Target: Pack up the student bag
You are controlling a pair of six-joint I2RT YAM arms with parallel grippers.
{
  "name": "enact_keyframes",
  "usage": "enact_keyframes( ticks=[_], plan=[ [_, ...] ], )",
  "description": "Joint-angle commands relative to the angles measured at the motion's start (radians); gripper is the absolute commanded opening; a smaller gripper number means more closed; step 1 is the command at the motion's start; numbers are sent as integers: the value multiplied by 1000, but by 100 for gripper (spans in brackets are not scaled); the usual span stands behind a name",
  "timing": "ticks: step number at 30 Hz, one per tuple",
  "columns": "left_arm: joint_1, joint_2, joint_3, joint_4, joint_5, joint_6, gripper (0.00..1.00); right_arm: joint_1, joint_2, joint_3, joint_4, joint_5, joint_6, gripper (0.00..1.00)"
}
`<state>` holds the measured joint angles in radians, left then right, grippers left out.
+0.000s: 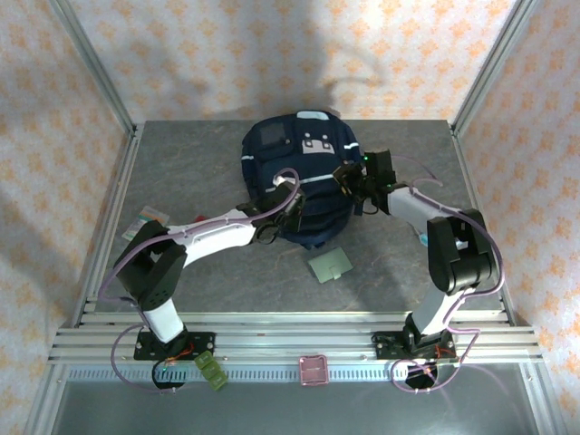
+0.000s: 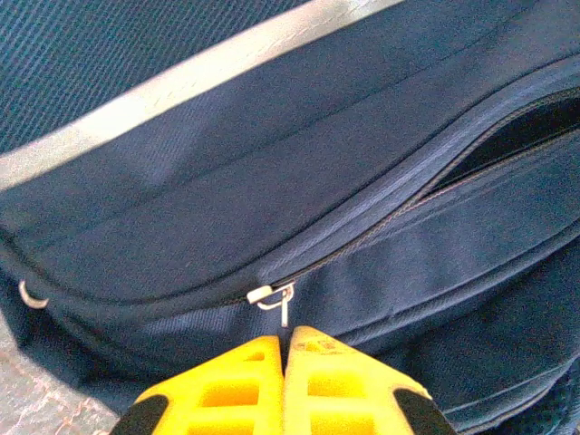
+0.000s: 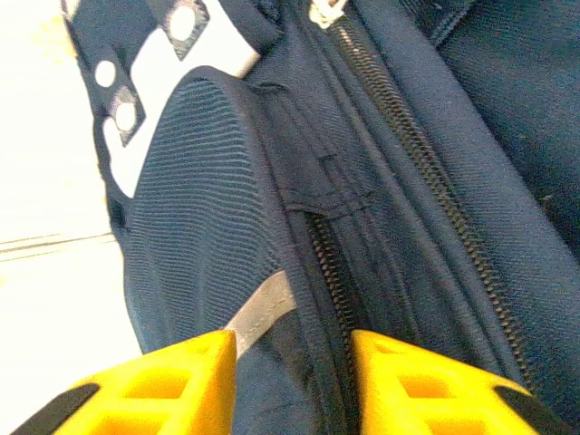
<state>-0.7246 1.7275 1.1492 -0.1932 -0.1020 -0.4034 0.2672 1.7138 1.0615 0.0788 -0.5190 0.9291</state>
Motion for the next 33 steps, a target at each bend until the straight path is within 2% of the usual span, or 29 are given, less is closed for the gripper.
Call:
enact_keyframes(
  ticks=[1, 8, 11, 14, 25, 27, 30, 33],
  plan=[
    [-7, 30, 55, -20, 33, 3, 0, 52, -45, -37, 145, -35, 68, 38],
    [-7, 30, 32, -9, 10, -23, 0, 119, 13, -62, 235, -65, 155, 37],
    [-5, 29, 23, -34, -55, -41, 0, 119, 48, -66, 298, -82, 185, 13],
    [18, 10, -3, -55, -109, -65, 0, 119, 53, -54, 291, -61, 173, 0],
    [311, -74, -139, -93, -175, -163, 0, 81, -14, -94, 286, -4, 138, 0],
    [343, -84, -137, -91, -170, -161, 12, 81, -8, -89, 289, -8, 136, 0],
    [337, -101, -123, -75, -119, -120, 34, 82, 4, -72, 286, -24, 130, 0],
    [310, -129, -120, -54, -70, -74, 43, 81, 10, -42, 279, -49, 118, 0]
  ],
)
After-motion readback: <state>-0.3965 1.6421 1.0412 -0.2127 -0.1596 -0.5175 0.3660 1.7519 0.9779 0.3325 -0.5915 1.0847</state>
